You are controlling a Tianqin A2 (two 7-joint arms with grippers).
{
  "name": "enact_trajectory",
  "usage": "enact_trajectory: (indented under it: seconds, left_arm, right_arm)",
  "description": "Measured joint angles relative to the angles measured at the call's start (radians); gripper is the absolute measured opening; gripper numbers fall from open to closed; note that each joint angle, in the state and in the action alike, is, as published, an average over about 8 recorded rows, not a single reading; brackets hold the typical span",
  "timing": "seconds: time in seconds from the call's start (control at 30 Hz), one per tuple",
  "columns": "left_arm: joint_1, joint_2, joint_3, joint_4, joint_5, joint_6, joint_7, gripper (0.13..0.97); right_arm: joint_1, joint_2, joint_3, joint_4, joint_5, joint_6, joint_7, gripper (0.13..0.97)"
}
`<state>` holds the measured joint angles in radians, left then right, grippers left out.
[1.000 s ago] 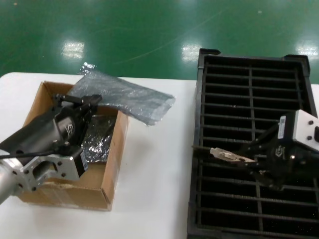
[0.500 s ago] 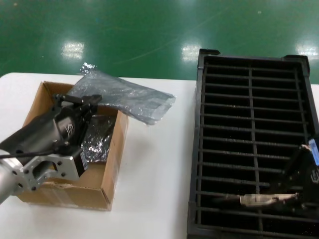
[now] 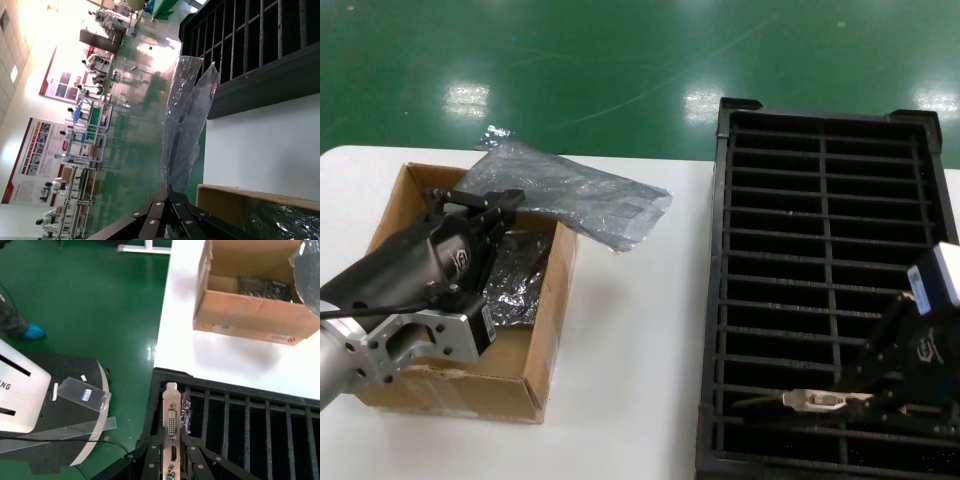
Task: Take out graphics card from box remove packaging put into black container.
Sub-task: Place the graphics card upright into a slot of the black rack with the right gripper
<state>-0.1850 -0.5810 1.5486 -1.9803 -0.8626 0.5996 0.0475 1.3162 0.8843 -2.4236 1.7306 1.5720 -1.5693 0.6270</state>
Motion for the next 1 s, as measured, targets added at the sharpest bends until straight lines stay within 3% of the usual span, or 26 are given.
enact_trajectory:
  seconds: [0.27,0.67,1.0]
  left_arm:
    - [0.000,0.000,0.000,0.000,0.000,0.000,0.000,0.139]
    - [0.000,0.000,0.000,0.000,0.000,0.000,0.000,0.139]
    - [0.000,0.000,0.000,0.000,0.000,0.000,0.000,0.139]
  right_arm:
    - [0.025,-0.041,-0.028,-0.073,-0.021,0.000,0.027,0.185]
    - [0.147,-0.064,-0.162,-0.187,0.046,-0.001,0.046,0.185]
    - [0.169,-0.081,-0.205,-0.233,0.067,-0.001,0.027,0.185]
